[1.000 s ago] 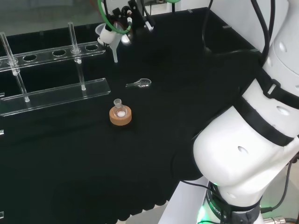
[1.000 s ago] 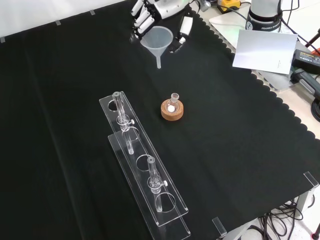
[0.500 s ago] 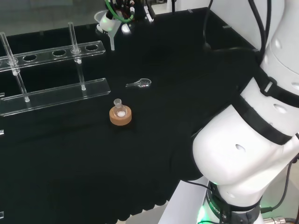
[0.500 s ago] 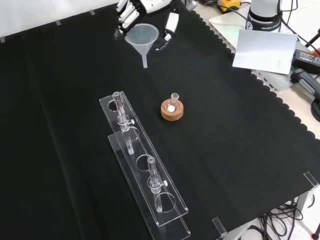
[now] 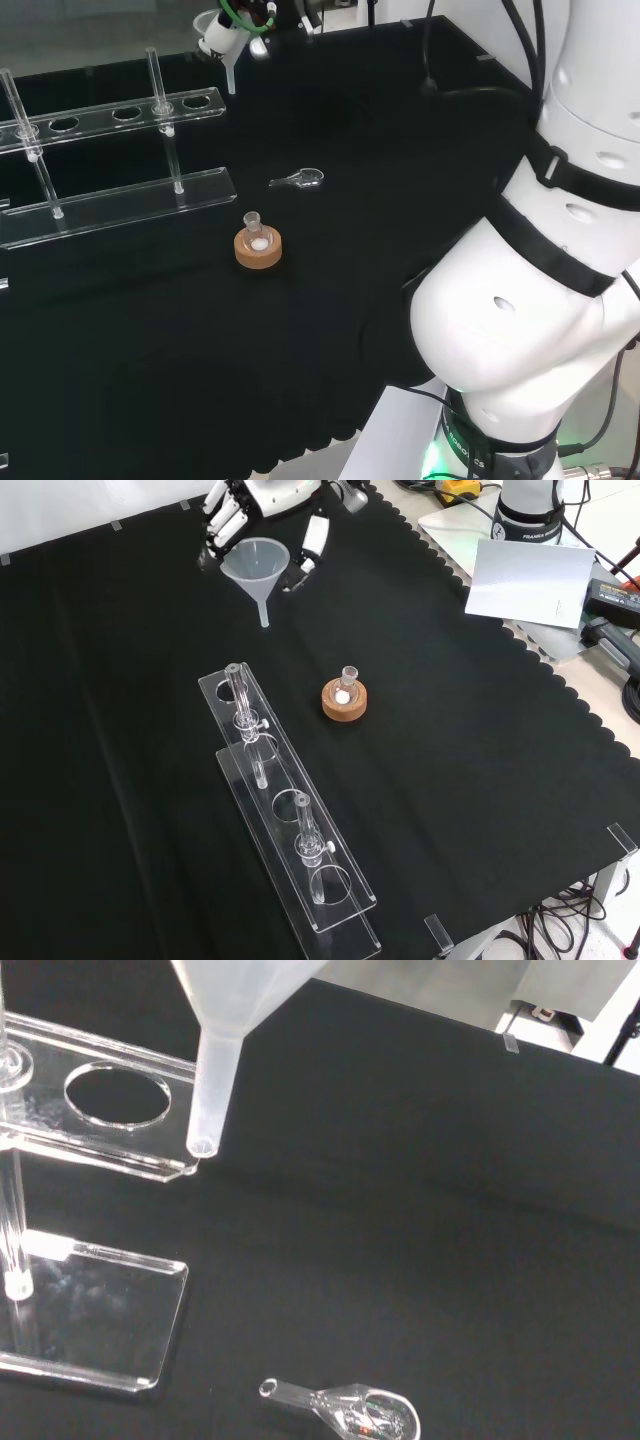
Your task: Put the funnel back on the funnel stand.
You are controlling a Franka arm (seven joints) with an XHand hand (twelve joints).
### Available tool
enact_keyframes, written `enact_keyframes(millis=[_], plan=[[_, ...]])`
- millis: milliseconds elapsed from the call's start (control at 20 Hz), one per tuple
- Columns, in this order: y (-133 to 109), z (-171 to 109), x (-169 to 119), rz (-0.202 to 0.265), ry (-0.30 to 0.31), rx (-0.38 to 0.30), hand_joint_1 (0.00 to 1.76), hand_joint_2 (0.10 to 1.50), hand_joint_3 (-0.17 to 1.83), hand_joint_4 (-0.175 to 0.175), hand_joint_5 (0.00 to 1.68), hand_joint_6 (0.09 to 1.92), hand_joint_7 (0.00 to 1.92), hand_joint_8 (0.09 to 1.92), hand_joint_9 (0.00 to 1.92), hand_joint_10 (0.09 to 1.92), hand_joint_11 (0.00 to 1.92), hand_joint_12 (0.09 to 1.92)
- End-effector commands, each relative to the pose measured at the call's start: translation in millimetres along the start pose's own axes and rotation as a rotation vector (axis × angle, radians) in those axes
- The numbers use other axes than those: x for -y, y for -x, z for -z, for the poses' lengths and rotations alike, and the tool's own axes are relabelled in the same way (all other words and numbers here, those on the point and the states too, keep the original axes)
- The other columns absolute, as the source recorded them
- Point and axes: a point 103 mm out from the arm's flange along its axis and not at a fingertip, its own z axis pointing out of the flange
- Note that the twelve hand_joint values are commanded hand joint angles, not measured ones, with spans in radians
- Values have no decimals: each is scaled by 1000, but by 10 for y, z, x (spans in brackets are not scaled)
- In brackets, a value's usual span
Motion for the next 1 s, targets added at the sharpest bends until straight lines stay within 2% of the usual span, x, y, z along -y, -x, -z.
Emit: enact_keyframes(millis=[50,550,1000], plan=[[-38,-54,-528,15,18,-19,652,788,478,-56,533,98,591,690,1068,426,748,1201],[-246,-138,-842,52,11,-24,665,785,480,-56,537,100,582,695,1068,427,756,1196],[-401,-288,-851,76,17,-11,671,784,483,-57,545,104,579,701,1067,429,759,1192]])
